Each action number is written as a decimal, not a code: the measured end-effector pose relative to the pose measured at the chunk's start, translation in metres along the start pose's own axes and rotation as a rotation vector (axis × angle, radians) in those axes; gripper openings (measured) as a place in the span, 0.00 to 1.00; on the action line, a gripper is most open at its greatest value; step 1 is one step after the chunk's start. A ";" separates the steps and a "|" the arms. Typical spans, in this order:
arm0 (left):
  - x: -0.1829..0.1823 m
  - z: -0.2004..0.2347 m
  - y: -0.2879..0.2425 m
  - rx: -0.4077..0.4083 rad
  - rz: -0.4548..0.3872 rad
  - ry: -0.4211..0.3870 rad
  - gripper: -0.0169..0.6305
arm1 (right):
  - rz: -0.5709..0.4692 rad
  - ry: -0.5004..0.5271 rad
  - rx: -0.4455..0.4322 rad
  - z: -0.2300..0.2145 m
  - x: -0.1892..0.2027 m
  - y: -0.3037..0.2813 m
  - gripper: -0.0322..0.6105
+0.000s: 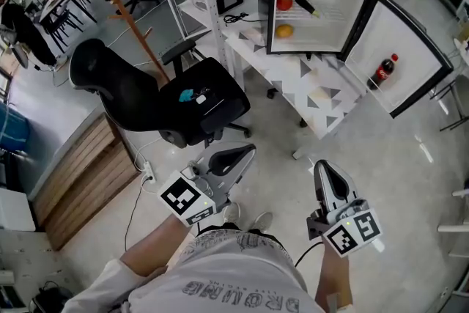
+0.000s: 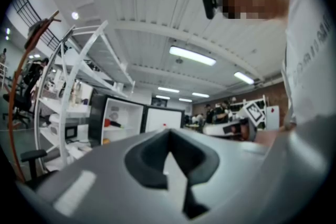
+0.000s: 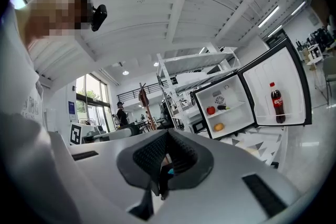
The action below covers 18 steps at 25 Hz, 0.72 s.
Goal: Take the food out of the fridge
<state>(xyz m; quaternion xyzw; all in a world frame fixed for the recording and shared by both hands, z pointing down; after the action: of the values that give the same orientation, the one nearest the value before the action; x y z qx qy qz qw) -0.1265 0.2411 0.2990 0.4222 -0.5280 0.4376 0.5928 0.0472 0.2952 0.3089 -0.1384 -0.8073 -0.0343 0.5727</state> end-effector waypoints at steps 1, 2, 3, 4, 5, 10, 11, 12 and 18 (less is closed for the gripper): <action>0.000 -0.001 0.000 0.000 0.000 0.001 0.04 | 0.002 -0.002 0.000 0.000 0.000 0.001 0.05; 0.000 -0.002 0.000 -0.001 0.000 0.001 0.04 | 0.005 -0.004 -0.002 -0.001 0.001 0.001 0.05; 0.000 -0.002 0.000 -0.001 0.000 0.002 0.04 | 0.006 -0.008 -0.004 -0.001 0.001 0.001 0.05; 0.000 -0.003 0.000 -0.002 0.001 0.001 0.04 | 0.007 -0.012 -0.007 -0.001 0.002 0.002 0.05; 0.000 -0.003 0.000 -0.003 0.002 0.001 0.04 | 0.007 -0.016 -0.010 -0.001 0.002 0.002 0.05; 0.001 -0.006 -0.003 -0.012 0.008 -0.001 0.04 | 0.007 -0.021 -0.022 -0.004 0.001 0.005 0.05; 0.000 -0.007 -0.003 -0.014 0.008 -0.002 0.04 | 0.007 -0.023 -0.024 -0.005 0.001 0.006 0.05; 0.000 -0.008 -0.004 -0.015 0.007 -0.004 0.04 | 0.009 -0.025 -0.026 -0.006 0.002 0.007 0.05; -0.001 -0.018 -0.012 -0.023 0.005 -0.015 0.04 | 0.011 -0.031 -0.035 -0.015 0.002 0.015 0.05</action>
<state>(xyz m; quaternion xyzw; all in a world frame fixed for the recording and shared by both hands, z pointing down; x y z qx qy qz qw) -0.1106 0.2553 0.2960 0.4174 -0.5386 0.4297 0.5925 0.0647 0.3071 0.3140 -0.1533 -0.8145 -0.0434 0.5578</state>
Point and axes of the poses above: the fingertips, and each gripper's own axes: y backward along the fingers, z to its left, x out of its underside, the point moved 3 cm from there along y, backward along the fingers, and after that the axes turned 10 degrees about x, right-handed, at the moved point
